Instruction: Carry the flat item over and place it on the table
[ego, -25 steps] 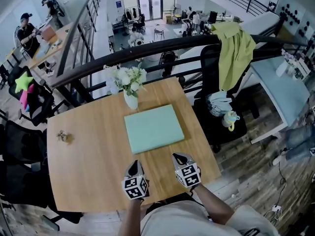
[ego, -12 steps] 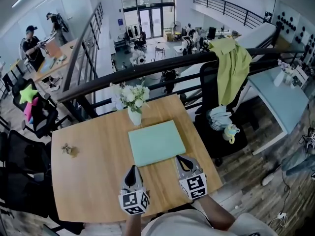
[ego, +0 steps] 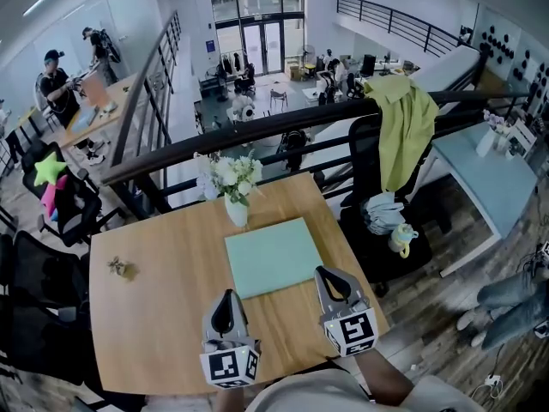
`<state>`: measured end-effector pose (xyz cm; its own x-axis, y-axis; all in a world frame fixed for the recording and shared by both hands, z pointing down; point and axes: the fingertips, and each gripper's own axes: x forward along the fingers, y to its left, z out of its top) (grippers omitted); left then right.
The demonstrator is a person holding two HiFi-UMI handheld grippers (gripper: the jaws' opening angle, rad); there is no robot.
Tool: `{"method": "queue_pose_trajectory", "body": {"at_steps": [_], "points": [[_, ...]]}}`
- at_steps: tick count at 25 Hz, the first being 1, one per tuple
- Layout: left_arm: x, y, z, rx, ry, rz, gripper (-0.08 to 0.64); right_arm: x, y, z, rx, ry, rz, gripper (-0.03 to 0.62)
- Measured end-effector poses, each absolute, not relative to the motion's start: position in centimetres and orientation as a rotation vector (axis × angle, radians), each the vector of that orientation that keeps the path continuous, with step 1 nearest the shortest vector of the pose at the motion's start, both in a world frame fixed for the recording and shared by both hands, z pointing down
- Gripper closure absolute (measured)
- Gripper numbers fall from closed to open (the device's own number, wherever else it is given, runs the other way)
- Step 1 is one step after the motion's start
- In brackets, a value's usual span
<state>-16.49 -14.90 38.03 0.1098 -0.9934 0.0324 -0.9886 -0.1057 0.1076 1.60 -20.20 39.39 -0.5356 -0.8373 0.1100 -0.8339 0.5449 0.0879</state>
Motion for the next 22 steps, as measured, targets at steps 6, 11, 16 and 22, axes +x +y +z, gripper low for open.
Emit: {"method": "queue_pose_trajectory", "body": {"at_steps": [6,11,16,22], "points": [[-16.8,-15.3,37.0,2.280,-2.042,-0.090,0.557,1.6,-20.3,38.5,1.451,-2.643,-0.063,0.583],[-16.9,-15.2,36.8,2.285,-2.042,-0.090,0.557,1.3,-20.2,38.1,1.457,-2.648,-0.071,0.581],[-17.1,-15.1,36.8,2.287,-2.046,-0.086,0.557,1.1,-20.2,38.2,1.452,-2.650,-0.068,0.582],[-17.3,-15.1,36.9,2.276,-2.051,-0.093,0.557,0.9,-20.1,38.4,1.431,-2.633,-0.081,0.581]]}}
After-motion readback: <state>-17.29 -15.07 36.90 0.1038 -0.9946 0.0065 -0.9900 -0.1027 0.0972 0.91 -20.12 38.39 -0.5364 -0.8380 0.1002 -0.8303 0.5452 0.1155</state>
